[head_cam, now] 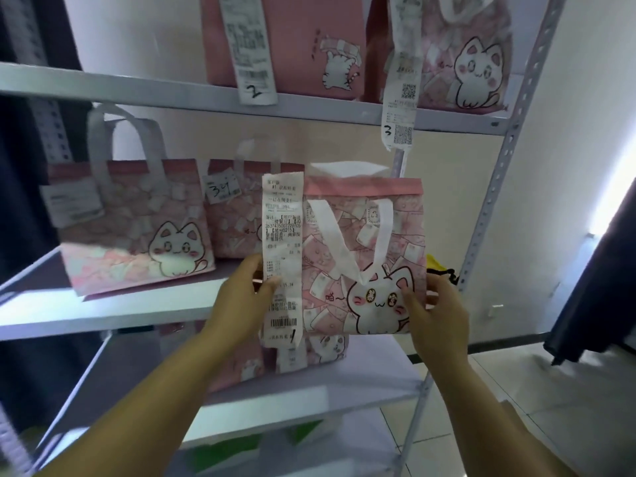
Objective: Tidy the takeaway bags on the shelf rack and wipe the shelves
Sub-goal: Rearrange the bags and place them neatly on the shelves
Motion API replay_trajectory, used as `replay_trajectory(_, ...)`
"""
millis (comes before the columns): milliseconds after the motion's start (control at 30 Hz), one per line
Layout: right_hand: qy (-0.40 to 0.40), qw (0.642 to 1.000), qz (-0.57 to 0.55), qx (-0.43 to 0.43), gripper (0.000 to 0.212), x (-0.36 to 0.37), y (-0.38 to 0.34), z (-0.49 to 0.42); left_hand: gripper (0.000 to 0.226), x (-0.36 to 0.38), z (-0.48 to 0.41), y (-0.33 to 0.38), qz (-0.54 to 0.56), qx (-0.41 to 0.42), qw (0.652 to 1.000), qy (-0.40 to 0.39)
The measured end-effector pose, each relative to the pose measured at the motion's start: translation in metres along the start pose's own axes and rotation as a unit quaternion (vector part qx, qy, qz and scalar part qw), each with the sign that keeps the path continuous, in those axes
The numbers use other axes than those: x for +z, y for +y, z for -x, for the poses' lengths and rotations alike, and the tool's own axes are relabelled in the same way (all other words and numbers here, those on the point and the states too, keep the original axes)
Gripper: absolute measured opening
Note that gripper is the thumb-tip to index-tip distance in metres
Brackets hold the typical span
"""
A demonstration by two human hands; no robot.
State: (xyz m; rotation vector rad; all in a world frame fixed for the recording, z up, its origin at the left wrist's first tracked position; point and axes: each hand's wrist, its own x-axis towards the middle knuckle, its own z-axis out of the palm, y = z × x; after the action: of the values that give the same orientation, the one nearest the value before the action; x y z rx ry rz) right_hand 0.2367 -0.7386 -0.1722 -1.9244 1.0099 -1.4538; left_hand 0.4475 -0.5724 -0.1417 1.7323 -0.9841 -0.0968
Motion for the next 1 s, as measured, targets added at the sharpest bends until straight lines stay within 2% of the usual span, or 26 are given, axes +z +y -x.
replay_trajectory(200, -0.033, 0.998, -0.037, -0.037, 0.018, 0.0, -0.063, 0.059, 0.033, -0.079, 0.075, 0.0, 0.015, -0.017, 0.999, 0.026)
replay_trajectory(333, -0.057, 0.994, -0.074, -0.061, 0.019, 0.012, -0.112, 0.082, 0.043, -0.138, 0.106, 0.017, 0.004, 0.014, 0.998, 0.067)
replay_trajectory(467, -0.066, 0.986, -0.114, -0.102, 0.015, 0.025, -0.164, 0.09, 0.04, -0.19, 0.121, 0.035, -0.023, 0.05, 0.991, 0.122)
replay_trajectory(733, -0.049, 0.959, -0.185, -0.212, 0.03, 0.05, -0.256, 0.079, 0.041, -0.265, 0.12, 0.066, -0.038, 0.14, 0.952, 0.269)
replay_trajectory(1000, -0.028, 0.936, -0.237, -0.26, 0.029, 0.081, -0.332, 0.027, 0.042, -0.324, 0.072, 0.103, -0.057, 0.211, 0.912, 0.346)
